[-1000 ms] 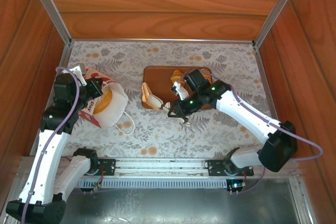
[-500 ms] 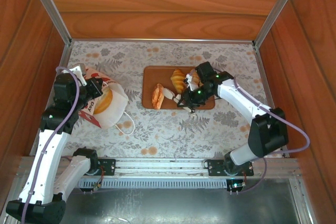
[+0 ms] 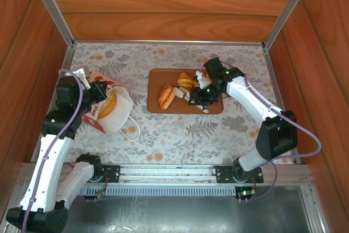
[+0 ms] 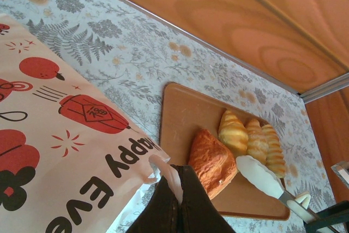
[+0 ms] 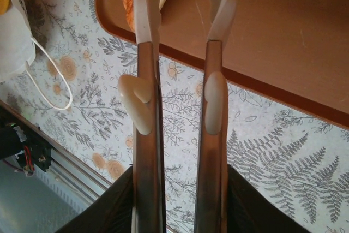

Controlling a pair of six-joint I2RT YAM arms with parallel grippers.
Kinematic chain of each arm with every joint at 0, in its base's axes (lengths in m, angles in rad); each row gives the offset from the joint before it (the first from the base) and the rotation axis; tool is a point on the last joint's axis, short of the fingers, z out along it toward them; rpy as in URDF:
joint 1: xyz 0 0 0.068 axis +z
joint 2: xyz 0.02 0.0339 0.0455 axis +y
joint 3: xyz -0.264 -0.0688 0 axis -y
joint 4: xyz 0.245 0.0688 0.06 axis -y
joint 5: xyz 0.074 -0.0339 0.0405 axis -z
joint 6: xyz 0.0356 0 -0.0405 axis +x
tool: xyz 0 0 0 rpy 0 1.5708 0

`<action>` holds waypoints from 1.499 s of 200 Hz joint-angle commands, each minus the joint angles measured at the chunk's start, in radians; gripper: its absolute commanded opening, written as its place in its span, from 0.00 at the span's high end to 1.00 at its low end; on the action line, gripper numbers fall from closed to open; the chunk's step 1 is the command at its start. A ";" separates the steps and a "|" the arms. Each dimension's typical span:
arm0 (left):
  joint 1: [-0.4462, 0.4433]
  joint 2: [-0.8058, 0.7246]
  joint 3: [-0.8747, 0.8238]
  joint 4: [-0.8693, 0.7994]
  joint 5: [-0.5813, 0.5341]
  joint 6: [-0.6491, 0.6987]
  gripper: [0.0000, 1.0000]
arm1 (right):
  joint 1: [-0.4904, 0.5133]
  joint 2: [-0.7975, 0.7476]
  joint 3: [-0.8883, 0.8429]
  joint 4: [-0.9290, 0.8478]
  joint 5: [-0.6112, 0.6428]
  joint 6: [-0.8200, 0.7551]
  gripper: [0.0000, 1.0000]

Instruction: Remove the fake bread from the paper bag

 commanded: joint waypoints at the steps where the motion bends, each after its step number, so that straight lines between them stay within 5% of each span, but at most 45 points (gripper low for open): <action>1: -0.004 -0.003 0.001 0.023 0.013 -0.003 1.00 | 0.019 -0.014 0.022 -0.012 -0.001 -0.001 0.59; 75: -0.005 -0.021 -0.001 0.024 0.011 -0.003 1.00 | 0.058 -0.030 0.069 -0.035 0.198 0.048 0.56; 132: -0.004 0.000 0.006 0.025 0.020 -0.005 1.00 | 0.065 -0.071 0.071 -0.013 0.100 0.041 0.58; 221: -0.004 -0.004 0.002 0.025 0.021 -0.005 1.00 | 0.272 0.131 0.246 -0.184 0.467 0.144 0.47; 300: -0.005 -0.005 -0.003 0.024 0.041 0.006 1.00 | 0.329 0.253 0.341 -0.231 0.521 0.131 0.39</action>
